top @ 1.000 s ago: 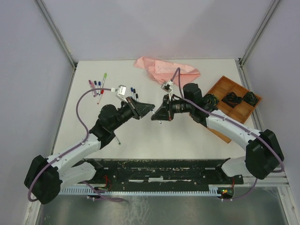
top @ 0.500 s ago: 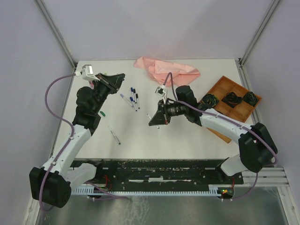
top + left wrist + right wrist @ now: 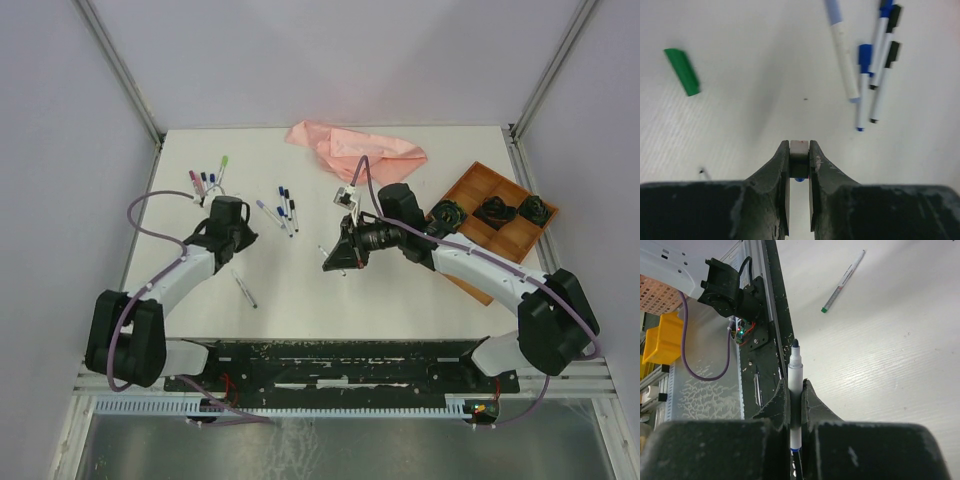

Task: Open the pen caps
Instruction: Place the pen cap at the center of the board.

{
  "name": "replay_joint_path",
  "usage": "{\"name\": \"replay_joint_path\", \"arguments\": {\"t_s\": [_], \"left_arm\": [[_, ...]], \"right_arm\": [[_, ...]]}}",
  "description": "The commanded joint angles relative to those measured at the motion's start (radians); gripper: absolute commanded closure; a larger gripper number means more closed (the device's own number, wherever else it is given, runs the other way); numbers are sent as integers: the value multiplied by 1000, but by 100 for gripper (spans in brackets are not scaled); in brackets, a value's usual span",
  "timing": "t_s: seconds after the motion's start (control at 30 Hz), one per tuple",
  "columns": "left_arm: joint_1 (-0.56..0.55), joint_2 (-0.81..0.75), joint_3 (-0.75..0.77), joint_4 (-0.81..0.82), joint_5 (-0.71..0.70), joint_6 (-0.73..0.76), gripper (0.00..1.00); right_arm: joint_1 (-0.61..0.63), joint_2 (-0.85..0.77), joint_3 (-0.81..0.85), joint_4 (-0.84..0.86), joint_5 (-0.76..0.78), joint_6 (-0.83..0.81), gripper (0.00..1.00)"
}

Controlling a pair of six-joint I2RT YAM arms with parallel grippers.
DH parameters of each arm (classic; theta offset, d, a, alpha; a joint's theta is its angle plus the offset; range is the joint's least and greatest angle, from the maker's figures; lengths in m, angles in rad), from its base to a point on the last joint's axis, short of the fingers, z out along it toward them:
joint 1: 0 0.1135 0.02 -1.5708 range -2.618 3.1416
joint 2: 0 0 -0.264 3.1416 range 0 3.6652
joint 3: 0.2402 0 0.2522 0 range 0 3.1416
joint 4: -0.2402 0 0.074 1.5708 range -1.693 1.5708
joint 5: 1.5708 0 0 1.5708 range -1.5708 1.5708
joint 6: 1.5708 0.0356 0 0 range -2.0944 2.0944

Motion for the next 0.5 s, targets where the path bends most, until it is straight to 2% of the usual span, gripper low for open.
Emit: {"name": "replay_joint_path", "arguments": {"t_s": [0.0, 0.23, 0.47], "left_arm": [[12, 73, 35, -88, -214, 9, 97], [61, 306, 171, -161, -290, 23, 97], [80, 392, 244, -148, -308, 25, 97]], "right_arm": [[-8, -32, 39, -5, 16, -33, 100], [-11, -27, 38, -7, 15, -36, 100], [-12, -23, 40, -8, 12, -39, 100]]}}
